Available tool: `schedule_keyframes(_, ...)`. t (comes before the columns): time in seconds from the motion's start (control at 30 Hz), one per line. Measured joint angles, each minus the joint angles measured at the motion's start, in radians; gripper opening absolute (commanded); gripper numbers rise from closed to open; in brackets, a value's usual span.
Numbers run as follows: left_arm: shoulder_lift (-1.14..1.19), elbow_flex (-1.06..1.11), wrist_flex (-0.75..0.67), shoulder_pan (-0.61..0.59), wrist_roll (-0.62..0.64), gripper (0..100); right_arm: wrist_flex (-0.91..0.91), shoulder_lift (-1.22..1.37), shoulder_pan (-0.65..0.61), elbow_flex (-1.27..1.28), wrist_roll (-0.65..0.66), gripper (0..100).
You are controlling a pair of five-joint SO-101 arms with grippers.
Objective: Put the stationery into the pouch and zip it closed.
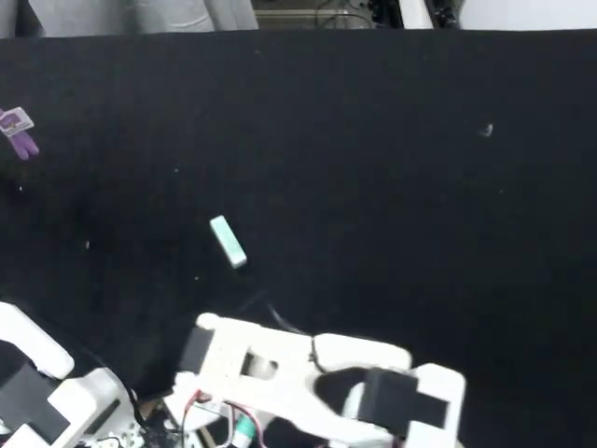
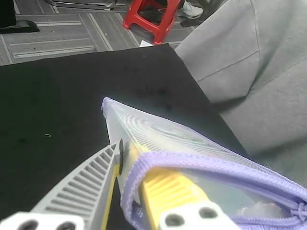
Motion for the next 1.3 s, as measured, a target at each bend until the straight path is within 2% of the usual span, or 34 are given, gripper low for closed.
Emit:
schedule_keyframes(0.13,0.000,0.000,0.000,0.000,0.000,3,0.000,0.049,0.000,-0.032,0.002,18.1)
schedule_keyframes(0.3,0.000,0.000,0.000,0.000,0.000,3,-0.003,0.055,0.000,-0.037,0.002,0.8)
schedule_keyframes(0.5,0.000,0.000,0.000,0.000,0.000,3,-0.003,0.060,0.015,-0.037,0.005,2.8)
schedule_keyframes(0.7,0.000,0.000,0.000,0.000,0.000,3,0.018,0.064,0.155,-0.110,0.005,2.8)
schedule_keyframes(0.9,0.000,0.000,0.000,0.017,0.000,3,0.213,0.066,0.377,-0.344,0.002,2.8)
schedule_keyframes(1.0,0.000,0.000,0.000,0.054,0.000,3,0.315,0.066,0.462,-0.462,0.002,2.8)
schedule_keyframes(1.17,0.000,0.000,0.000,0.141,-0.048,3,0.327,0.014,0.568,-0.531,0.002,2.8)
schedule_keyframes(1.3,0.000,0.000,0.043,0.230,-0.063,3,0.327,-0.137,0.591,-0.542,0.002,2.8)
